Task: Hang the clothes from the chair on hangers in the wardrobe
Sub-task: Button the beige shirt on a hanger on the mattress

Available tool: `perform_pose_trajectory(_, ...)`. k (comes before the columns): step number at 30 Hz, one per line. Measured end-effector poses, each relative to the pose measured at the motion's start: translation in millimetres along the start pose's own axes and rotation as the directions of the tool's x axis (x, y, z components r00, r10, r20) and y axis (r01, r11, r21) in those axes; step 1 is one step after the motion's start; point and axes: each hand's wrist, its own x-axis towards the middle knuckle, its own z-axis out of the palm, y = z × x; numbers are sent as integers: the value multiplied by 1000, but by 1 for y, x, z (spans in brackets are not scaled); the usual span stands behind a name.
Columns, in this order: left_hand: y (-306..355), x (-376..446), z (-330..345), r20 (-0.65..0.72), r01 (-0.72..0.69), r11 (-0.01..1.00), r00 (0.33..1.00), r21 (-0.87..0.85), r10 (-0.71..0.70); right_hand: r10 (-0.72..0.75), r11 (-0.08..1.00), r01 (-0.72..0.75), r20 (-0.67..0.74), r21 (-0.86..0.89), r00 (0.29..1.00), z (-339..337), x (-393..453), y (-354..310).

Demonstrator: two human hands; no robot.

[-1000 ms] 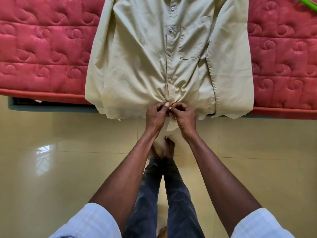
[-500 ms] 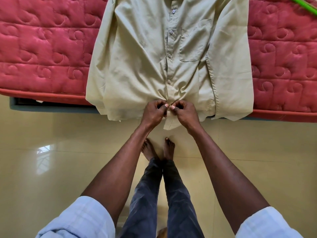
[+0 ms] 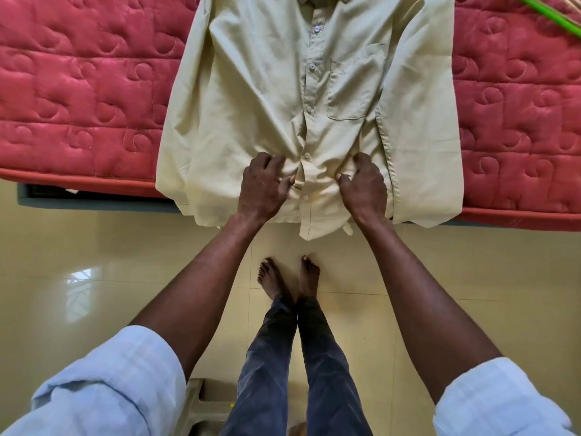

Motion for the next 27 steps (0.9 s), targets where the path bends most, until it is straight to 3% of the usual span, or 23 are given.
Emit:
perform_pose_trajectory(7, 0, 21, -7, -82, 59, 994, 994, -88, -66, -125, 992, 122, -80, -44, 989, -6, 20, -6)
perform_pose_trajectory(14, 29, 85, -31, -180, 59, 998, 982, 25, -54, -45, 998, 36, -187, -54, 981, -20, 72, -41)
perform_pose_trajectory(18, 41, 107, -35, -128, -15, 994, 992, -111, 0, -9, 999, -1, -201, -50, 980, -23, 78, -52)
perform_pose_trajectory(20, 47, 97, -39, -125, -86, 976, 990, -198, 62, -131, 991, 115, -312, -68, 941, -17, 62, -55)
perform_pose_trajectory(22, 45, 79, -35, -208, -153, 964, 972, -219, 107, -312, 950, 296, -361, -102, 879, -2, 41, -54)
perform_pose_trajectory(24, 35, 60, -24, -278, -93, 986, 959, -140, 51, -375, 926, 374, -230, -50, 898, 18, 15, -54)
perform_pose_trajectory(27, 14, 33, -5, -257, 59, 993, 963, -98, -83, -295, 954, 288, -85, -81, 952, 43, -10, -46)
